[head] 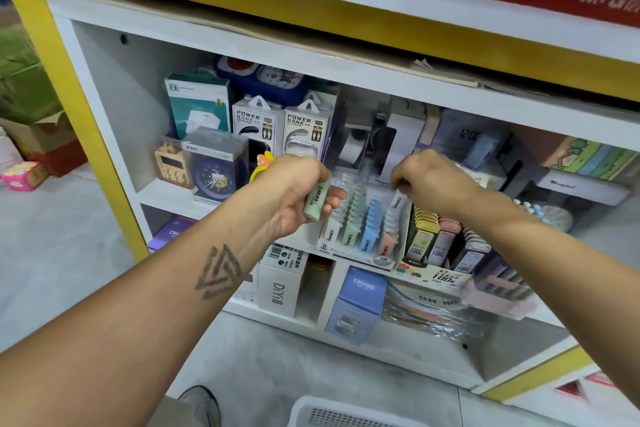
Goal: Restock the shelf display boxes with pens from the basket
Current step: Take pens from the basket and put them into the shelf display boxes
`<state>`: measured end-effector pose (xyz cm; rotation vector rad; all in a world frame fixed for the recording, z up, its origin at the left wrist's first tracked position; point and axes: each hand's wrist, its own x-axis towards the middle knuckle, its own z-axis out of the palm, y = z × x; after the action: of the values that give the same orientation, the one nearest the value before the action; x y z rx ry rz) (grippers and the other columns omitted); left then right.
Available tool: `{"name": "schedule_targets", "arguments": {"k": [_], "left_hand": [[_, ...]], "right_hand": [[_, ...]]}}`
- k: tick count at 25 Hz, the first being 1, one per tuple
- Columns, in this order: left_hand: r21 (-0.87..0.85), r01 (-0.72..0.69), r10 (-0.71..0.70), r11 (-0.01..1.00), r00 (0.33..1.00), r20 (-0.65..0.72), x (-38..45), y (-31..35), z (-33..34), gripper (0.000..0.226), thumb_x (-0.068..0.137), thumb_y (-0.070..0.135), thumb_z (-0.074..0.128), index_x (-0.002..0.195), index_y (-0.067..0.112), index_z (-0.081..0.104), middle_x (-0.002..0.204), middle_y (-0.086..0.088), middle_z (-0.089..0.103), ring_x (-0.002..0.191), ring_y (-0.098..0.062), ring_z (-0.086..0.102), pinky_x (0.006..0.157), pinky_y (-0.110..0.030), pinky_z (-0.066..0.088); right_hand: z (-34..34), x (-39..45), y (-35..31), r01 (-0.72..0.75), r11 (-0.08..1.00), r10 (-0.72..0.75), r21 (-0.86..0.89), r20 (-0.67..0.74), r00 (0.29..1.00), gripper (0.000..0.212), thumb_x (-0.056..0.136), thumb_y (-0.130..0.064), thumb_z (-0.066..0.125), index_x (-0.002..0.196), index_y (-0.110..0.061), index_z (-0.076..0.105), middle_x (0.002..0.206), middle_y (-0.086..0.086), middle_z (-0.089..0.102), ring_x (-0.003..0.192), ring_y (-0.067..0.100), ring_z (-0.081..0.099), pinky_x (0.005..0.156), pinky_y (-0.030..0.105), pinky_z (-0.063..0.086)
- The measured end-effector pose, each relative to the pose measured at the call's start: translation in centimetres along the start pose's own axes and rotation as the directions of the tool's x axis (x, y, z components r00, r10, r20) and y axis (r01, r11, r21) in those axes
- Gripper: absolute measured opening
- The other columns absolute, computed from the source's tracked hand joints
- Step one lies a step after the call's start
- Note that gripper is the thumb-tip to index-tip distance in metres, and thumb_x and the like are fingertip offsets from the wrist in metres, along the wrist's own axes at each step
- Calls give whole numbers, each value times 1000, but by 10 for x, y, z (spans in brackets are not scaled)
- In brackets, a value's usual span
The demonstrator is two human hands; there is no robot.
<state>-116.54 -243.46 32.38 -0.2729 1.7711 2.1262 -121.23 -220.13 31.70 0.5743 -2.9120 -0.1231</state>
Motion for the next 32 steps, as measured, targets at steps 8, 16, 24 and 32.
{"name": "schedule_targets", "arguments": {"k": [8,16,24,32], "left_hand": [[44,9,-13,999,997,77,-4,-2,4,26,100,-2,41,123,4,50,97,-21,74,67,-26,70,62,-33,57],[-2,-5,6,1000,996,87,-5,-2,1,36,93,-13,36,118,-1,60,105,-25,67,86,-30,67,78,-38,57],[-10,-27,27,1000,996,80,-6,-1,0,33,91,-18,43,114,-3,61,93,-22,69,77,-27,68,75,-40,57],[45,-55,53,997,998,45,-2,-6,4,35,88,-15,56,112,10,62,86,-3,70,68,-19,73,71,-42,56]], "right_hand": [[16,6,-8,-27,1000,28,-4,106,994,26,85,7,62,95,-16,68,98,6,65,86,23,62,74,29,50],[9,8,-24,-11,990,37,-142,185,982,31,80,12,55,99,-11,64,101,9,62,90,29,61,81,38,56],[15,7,-26,39,977,14,-208,248,969,24,85,5,57,101,-13,63,96,9,61,91,30,62,67,32,43],[-17,14,-43,-313,712,278,628,157,948,8,98,-11,59,97,-14,67,82,7,73,72,22,72,61,31,57]]}}
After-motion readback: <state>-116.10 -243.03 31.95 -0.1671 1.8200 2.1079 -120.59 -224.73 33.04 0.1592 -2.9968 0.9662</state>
